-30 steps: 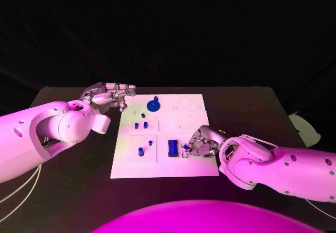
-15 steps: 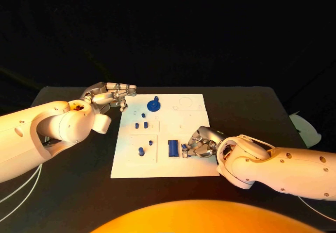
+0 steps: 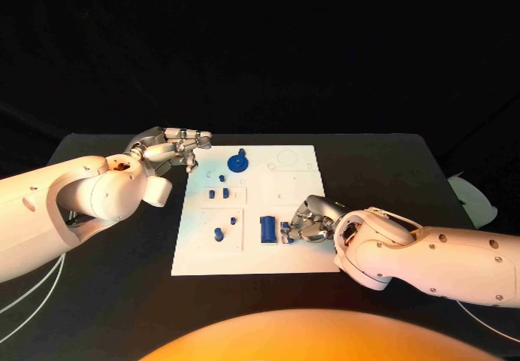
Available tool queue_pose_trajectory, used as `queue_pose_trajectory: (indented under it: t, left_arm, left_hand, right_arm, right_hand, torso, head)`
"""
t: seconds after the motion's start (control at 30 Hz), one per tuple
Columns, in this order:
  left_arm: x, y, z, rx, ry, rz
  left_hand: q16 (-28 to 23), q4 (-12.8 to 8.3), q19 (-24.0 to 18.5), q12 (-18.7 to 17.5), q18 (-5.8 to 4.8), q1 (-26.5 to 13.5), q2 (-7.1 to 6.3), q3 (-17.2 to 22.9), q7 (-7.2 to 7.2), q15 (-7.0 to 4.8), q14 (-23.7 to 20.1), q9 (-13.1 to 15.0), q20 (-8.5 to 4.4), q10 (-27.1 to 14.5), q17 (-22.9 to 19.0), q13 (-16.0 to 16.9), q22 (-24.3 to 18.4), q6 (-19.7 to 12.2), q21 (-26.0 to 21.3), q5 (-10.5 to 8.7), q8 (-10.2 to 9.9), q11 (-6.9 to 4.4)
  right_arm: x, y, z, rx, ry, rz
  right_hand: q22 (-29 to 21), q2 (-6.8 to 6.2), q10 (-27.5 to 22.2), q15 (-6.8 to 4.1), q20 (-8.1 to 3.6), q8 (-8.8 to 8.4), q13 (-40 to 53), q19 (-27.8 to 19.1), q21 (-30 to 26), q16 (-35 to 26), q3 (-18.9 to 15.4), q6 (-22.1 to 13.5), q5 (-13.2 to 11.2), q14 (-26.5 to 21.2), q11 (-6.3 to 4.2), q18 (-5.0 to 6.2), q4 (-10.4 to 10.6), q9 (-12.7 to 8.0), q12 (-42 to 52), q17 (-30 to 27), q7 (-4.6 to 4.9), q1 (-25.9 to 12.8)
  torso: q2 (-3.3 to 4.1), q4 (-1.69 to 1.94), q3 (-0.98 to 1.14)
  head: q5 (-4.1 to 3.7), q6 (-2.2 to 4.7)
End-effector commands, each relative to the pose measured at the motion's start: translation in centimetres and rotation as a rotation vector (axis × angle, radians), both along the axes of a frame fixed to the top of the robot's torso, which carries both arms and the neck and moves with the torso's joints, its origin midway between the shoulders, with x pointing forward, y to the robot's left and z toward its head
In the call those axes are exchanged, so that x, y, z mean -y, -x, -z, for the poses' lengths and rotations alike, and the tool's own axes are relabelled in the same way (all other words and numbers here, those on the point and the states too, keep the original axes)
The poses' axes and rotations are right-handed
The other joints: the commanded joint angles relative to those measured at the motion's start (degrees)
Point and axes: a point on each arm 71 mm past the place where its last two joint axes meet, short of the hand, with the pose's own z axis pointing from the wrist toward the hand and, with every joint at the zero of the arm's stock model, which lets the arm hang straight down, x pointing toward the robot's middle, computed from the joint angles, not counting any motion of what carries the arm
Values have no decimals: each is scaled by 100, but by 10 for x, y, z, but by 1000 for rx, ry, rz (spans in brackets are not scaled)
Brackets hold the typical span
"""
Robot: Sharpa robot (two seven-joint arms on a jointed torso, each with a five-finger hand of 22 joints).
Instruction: Assemble the parts on the task board
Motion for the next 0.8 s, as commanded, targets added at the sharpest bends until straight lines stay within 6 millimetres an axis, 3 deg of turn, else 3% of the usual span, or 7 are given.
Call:
queue_pose_trajectory:
  t: [0.03,0.4,0.53,0.73,0.8]
  left_arm:
    - [3,1,-1,-1,12,21]
    - [3,0,0,-2,11,21]
    - [2,0,0,-2,11,20]
    - [2,0,0,-3,11,21]
    - [2,0,0,-3,11,21]
  left_hand:
    - [-13,-43,8,19,45,16,30,-5,8,5,-52,-9,0,-29,-6,6,-4,-48,-37,16,17,9]
    - [-13,-43,8,19,45,16,30,-5,8,5,-52,-9,0,-29,-6,6,-4,-48,-37,16,17,9]
    - [-13,-43,8,19,45,16,30,-5,8,5,-52,-9,0,-29,-6,6,-4,-48,-37,16,17,9]
    - [-13,-43,8,19,45,16,30,-5,8,5,-52,-9,0,-29,-6,6,-4,-48,-37,16,17,9]
    - [-13,-43,8,19,45,16,30,-5,8,5,-52,-9,0,-29,-6,6,-4,-48,-37,16,17,9]
  right_arm:
    - [-1,0,2,-16,14,-12]
    - [-4,1,2,-12,9,-16]
    - [-3,0,1,-6,9,-14]
    - [-1,1,0,5,11,-13]
    - [0,2,-1,8,11,-19]
  right_hand:
    - [1339,-1,210,-33,-30,5,751,374,-6,30,-60,57,18,558,-4,-41,-3,-5,21,1375,-42,-84]
    - [1339,3,224,-23,-20,21,788,374,-4,32,-515,74,-409,559,7,-41,-1,34,44,1379,-34,-678]
    - [1337,39,223,-24,-20,26,792,372,-10,31,-656,75,-737,559,5,-40,-2,49,37,1379,-37,-781]
    - [1338,53,225,-26,-21,28,798,373,-5,33,-677,72,-763,560,2,-41,-18,55,42,1382,-42,-740]
    - [1338,63,226,-33,-24,30,803,373,-4,33,-662,66,-754,560,-6,-41,-82,64,43,1382,-49,-565]
  torso:
    - [-2,-1,-2]
    - [-2,-3,0]
    - [-3,-5,0]
    - [-4,0,3]
    - [-3,1,3]
  head:
    - [-11,0]
    - [-5,0]
    - [-6,0]
    - [-8,0]
    - [-10,0]
